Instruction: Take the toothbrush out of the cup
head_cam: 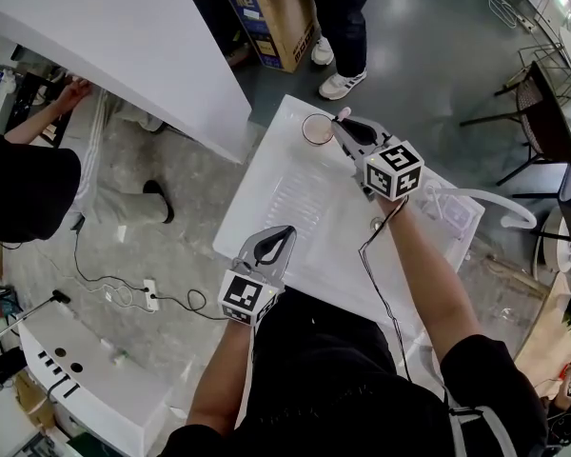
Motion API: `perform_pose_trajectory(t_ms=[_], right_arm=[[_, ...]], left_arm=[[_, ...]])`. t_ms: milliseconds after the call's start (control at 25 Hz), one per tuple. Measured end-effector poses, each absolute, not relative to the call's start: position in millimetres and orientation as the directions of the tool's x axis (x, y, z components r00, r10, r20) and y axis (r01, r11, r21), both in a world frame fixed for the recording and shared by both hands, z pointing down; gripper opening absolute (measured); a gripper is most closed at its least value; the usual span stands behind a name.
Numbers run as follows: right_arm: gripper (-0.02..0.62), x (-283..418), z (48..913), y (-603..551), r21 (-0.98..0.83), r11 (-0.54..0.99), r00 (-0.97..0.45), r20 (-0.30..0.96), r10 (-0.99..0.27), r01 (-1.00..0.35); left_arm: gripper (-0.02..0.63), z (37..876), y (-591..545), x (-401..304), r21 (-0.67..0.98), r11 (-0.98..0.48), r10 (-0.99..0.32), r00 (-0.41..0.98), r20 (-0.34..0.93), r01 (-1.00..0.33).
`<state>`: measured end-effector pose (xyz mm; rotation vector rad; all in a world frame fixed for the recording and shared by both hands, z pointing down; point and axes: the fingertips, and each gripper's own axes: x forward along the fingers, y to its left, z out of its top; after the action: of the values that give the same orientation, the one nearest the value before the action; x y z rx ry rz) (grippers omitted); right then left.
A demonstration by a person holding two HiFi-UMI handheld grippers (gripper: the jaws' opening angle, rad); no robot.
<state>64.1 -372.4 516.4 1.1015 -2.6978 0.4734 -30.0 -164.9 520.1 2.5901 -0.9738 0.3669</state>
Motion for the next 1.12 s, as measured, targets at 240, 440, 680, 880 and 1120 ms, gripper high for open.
perform_pose_trajectory(t_ms=[240, 440, 680, 880, 1120], right_arm=[[0.038, 65.9, 506.8, -368.5, -0.215, 0.671, -0.703, 0.281, -0.654, -0.710], [0.038, 65.7, 499.1, -363.1, -0.213, 0.673, -0.704, 0.277, -0.654, -0.709], [0.038, 67.2, 491.8, -355.3, -0.204, 0.672, -0.700, 0.277, -0.658, -0.712], [0.038, 69.9, 489.0, -346.0, -0.227, 0.663, -0.700, 0.274, -0.659, -0.713], [0.038, 73.6, 488.1, -331.7, -0.231, 0.656, -0.695, 0.278, -0.663, -0.719]], left_arm=[[0.006, 513.0, -165.1, -31.2, 0.218, -0.711, -0.584, 0.734, 0.347, -0.669], [0.006, 508.1, -165.4, -30.3, 0.213, -0.716, -0.585, 0.739, 0.334, -0.664], [0.006, 505.4, -165.0, -29.6, 0.212, -0.724, -0.582, 0.747, 0.322, -0.656], [0.006, 500.7, -165.6, -29.3, 0.195, -0.737, -0.578, 0.753, 0.315, -0.647], [0.006, 497.9, -162.1, -30.1, 0.195, -0.740, -0.576, 0.756, 0.311, -0.644]])
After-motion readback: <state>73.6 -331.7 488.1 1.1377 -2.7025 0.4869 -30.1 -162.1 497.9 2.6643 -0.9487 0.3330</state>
